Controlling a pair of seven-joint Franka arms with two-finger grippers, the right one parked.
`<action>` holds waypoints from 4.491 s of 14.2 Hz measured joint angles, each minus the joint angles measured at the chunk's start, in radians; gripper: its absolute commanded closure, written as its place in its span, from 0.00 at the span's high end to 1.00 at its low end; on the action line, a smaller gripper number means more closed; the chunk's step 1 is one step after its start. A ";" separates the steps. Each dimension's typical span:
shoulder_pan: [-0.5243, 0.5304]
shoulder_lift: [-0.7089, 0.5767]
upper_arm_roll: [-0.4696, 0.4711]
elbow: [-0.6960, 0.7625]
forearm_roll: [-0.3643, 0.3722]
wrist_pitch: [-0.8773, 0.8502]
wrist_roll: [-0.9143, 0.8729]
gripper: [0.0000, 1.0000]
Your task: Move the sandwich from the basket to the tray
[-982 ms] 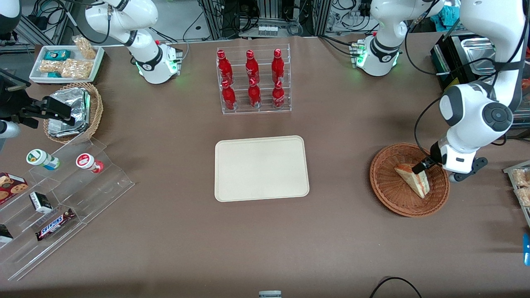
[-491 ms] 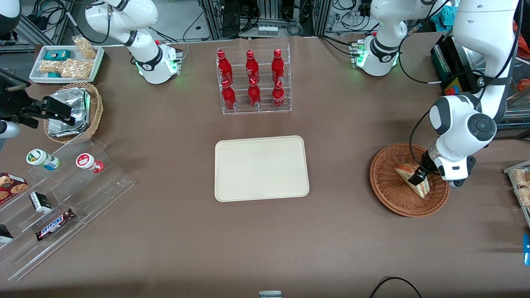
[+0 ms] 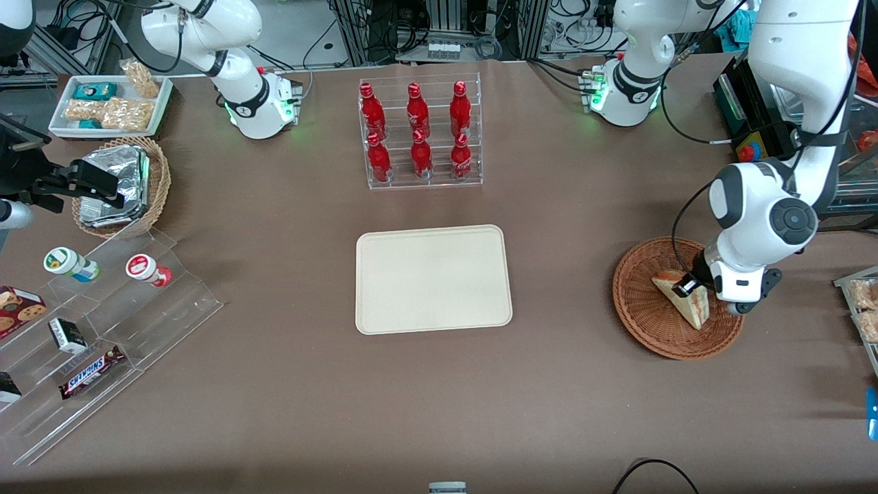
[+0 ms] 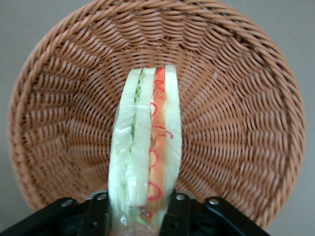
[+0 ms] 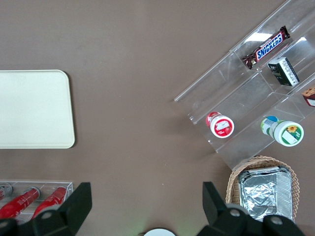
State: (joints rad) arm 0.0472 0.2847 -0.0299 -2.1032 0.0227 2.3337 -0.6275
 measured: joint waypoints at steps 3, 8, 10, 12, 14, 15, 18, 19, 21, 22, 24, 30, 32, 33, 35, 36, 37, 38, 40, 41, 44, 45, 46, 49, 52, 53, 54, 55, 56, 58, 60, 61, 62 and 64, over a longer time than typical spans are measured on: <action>-0.065 -0.039 -0.002 0.100 0.000 -0.188 0.051 0.03; -0.239 -0.006 -0.016 0.224 -0.001 -0.292 0.092 0.02; -0.330 0.037 -0.020 0.253 -0.004 -0.287 0.083 0.00; -0.432 0.090 -0.021 0.295 -0.007 -0.255 0.042 0.00; -0.527 0.149 -0.023 0.338 -0.008 -0.189 -0.046 0.00; -0.567 0.177 -0.024 0.360 -0.008 -0.161 -0.092 0.00; -0.676 0.261 -0.024 0.445 -0.009 -0.135 -0.215 0.00; -0.704 0.286 -0.024 0.471 -0.009 -0.133 -0.235 0.00; -0.744 0.333 -0.023 0.515 -0.009 -0.105 -0.263 0.00; -0.753 0.353 -0.025 0.529 -0.009 -0.078 -0.270 0.00; -0.758 0.383 -0.046 0.543 -0.009 -0.015 -0.278 0.00; -0.792 0.435 -0.075 0.550 -0.009 0.028 -0.336 0.11; -0.808 0.447 -0.075 0.550 -0.009 0.041 -0.366 0.98; -0.811 0.448 -0.075 0.552 -0.009 0.044 -0.386 1.00; -0.812 0.448 -0.074 0.558 -0.008 0.044 -0.422 1.00; -0.814 0.447 -0.074 0.564 -0.008 0.044 -0.434 1.00; -0.815 0.440 -0.074 0.571 -0.007 0.042 -0.440 1.00; -0.816 0.427 -0.074 0.577 -0.007 0.031 -0.442 1.00; -0.816 0.380 -0.071 0.587 -0.005 -0.034 -0.444 1.00; -0.816 0.348 -0.066 0.589 0.002 -0.074 -0.444 1.00; -0.813 0.245 -0.023 0.587 0.027 -0.243 -0.434 1.00; -0.805 0.218 -0.010 0.584 0.027 -0.308 -0.433 1.00; -0.789 0.197 -0.003 0.577 0.028 -0.354 -0.430 1.00; -0.715 0.163 0.002 0.529 0.029 -0.380 -0.395 1.00; -0.635 0.113 0.004 0.454 0.030 -0.381 -0.270 1.00; -0.606 0.082 0.005 0.421 0.030 -0.383 -0.220 1.00; -0.577 0.046 0.005 0.386 0.030 -0.387 -0.171 1.00; -0.548 0.010 0.006 0.354 0.030 -0.398 -0.120 1.00; -0.517 -0.024 0.006 0.330 0.030 -0.425 -0.062 1.00; -0.452 -0.081 0.008 0.306 0.030 -0.494 0.063 1.00; -0.391 -0.127 0.008 0.301 0.030 -0.557 0.174 1.00; -0.361 -0.148 0.009 0.301 0.030 -0.582 0.221 1.00; -0.330 -0.169 0.009 0.301 0.030 -0.607 0.273 1.00; -0.262 -0.208 0.006 0.301 0.020 -0.667 0.394 1.00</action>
State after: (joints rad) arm -0.2151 0.0770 -0.0239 -1.8019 0.0426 1.6672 -0.2330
